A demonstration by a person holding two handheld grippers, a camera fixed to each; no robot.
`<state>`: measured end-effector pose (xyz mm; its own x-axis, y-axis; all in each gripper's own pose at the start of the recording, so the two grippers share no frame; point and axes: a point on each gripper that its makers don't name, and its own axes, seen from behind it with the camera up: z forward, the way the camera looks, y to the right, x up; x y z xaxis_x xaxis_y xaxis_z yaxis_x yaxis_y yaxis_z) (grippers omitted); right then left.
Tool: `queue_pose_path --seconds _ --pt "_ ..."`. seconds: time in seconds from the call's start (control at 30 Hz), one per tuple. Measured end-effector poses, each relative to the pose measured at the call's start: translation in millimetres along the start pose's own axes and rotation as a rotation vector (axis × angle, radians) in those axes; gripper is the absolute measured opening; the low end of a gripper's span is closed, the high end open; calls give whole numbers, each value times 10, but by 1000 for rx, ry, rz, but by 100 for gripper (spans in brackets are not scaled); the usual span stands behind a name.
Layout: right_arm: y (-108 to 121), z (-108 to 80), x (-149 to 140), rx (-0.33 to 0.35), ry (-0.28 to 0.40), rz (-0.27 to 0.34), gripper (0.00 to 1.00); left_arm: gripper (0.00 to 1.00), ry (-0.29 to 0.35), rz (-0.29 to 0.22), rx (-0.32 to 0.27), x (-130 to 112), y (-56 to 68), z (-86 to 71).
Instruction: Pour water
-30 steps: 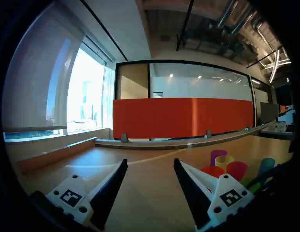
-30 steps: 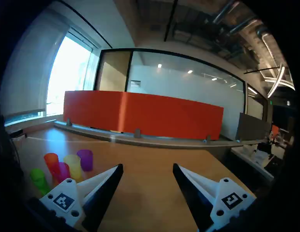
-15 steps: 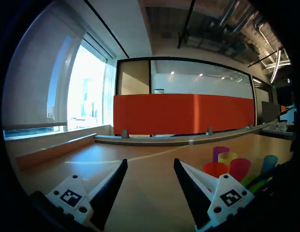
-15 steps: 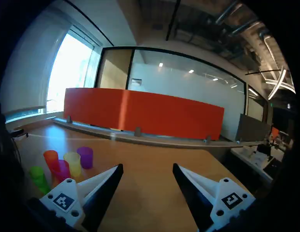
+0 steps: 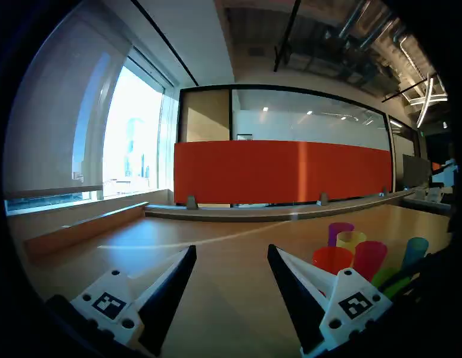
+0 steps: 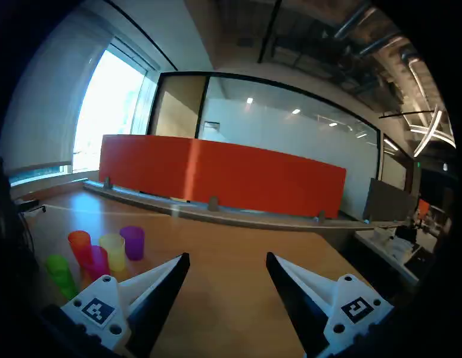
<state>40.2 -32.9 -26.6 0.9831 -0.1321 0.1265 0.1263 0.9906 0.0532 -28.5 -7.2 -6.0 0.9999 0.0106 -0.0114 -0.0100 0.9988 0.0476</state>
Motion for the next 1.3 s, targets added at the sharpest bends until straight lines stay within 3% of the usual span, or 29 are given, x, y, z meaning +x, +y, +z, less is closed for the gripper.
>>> queue_pose_path --seconds 0.63,1.07,1.3 --pt "36 -47 93 -1 24 -7 99 88 -8 4 -2 6 5 -7" --pt "157 -160 105 -9 99 -38 100 88 -9 4 -2 11 4 -12" --pt "270 -170 85 -20 136 -3 100 88 -9 4 -2 11 6 -11"
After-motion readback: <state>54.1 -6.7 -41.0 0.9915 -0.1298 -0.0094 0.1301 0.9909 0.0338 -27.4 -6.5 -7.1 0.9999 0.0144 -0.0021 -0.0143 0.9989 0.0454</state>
